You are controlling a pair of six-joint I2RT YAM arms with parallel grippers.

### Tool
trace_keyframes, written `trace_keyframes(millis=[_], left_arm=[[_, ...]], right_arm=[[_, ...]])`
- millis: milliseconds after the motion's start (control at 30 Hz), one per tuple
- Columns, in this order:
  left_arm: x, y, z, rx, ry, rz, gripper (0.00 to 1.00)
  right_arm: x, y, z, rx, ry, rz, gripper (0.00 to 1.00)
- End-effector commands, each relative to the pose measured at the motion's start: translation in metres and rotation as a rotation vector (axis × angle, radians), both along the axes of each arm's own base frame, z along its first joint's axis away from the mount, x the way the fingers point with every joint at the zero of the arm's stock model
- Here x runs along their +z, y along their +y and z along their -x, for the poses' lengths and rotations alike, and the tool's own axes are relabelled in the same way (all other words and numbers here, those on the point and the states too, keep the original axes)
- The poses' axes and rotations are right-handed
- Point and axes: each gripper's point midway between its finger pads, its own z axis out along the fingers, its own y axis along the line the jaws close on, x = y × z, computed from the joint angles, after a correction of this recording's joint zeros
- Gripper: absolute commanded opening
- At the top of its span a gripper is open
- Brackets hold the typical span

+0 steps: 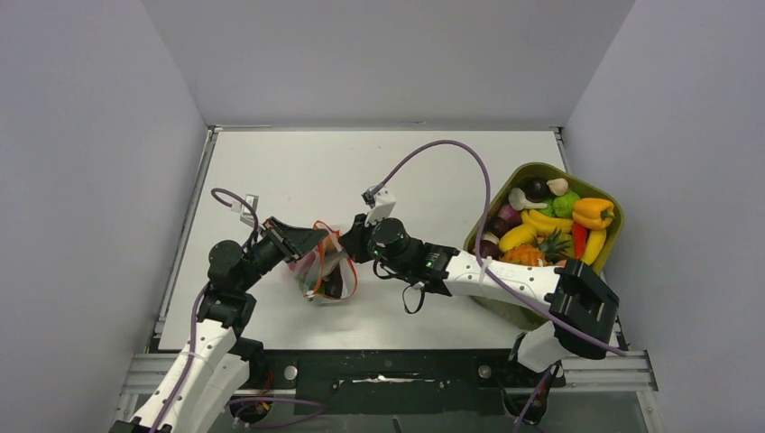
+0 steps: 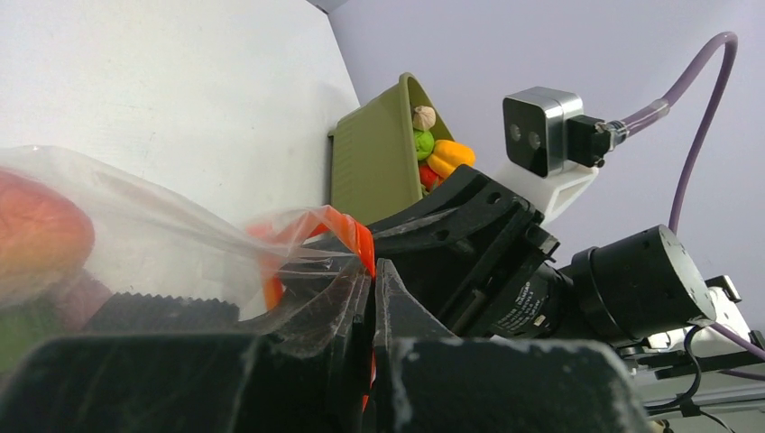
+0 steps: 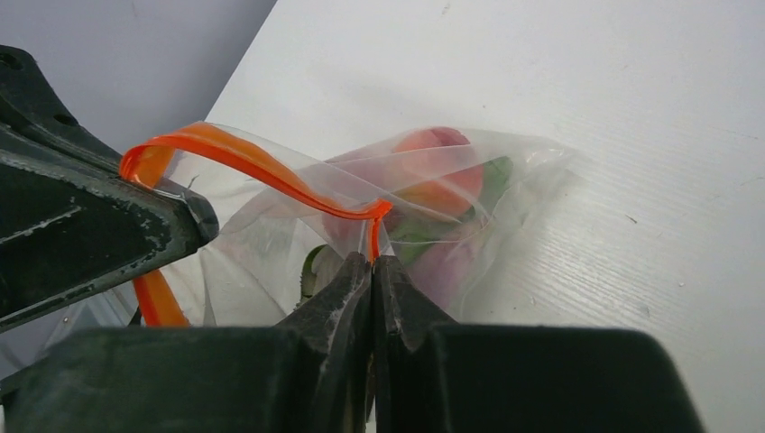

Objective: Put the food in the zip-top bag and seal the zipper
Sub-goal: Place the fake fish in the zipper food storage bag.

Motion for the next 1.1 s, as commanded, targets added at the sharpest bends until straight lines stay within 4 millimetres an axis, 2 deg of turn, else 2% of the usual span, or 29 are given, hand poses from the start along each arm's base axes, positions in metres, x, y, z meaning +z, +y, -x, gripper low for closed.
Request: trace_keyframes(millis=[0,100,133,233,400,500,633,733,933,1067], left_arm=[[0.035,-0.003,0.005,-0.027,-0.142,0.035,0.0],[0.036,-0.003,0.005,-0.029,-0.142,0.027,0.0],[0.036,-0.004,0.004,-0.029,-0.142,0.019,0.0],[0.037,-0.003,0.003,-0.025,-0.146,0.001,0.0],[0.039,-0.002,0.003,-0.018,-0.152,0.0,0.0],[0.038,-0.001,0.002,-0.013,-0.149,-0.003,0.0],[0.037,0.0,0.001,-0.002,-0.149,-0.005,0.0],[0.04,-0.001,-0.001,-0.006,-0.152,-0.005,0.0],[0.046,-0.002,0.0,-0.013,-0.165,0.006,0.0],[0.044,-0.002,0.0,-0.014,-0.16,0.007,0.0]], right_arm=[[0.006,0.018,0.0,0.019,-0.005,-0.046,0.0],[0.009,0.018,-0.002,0.02,-0.016,-0.034,0.0],[0.012,0.015,-0.003,0.014,-0.025,-0.028,0.03],[0.025,0.0,-0.007,0.002,-0.069,0.009,0.24],[0.046,-0.033,-0.003,0.066,-0.165,0.084,0.44],[0.048,-0.05,0.007,0.118,-0.178,0.106,0.54],[0.048,-0.065,0.019,0.157,-0.176,0.105,0.56],[0.044,-0.068,0.024,0.155,-0.142,0.083,0.52],[0.026,-0.05,0.035,0.227,-0.095,0.014,0.48],[0.007,-0.039,0.032,0.244,-0.059,0.027,0.55]])
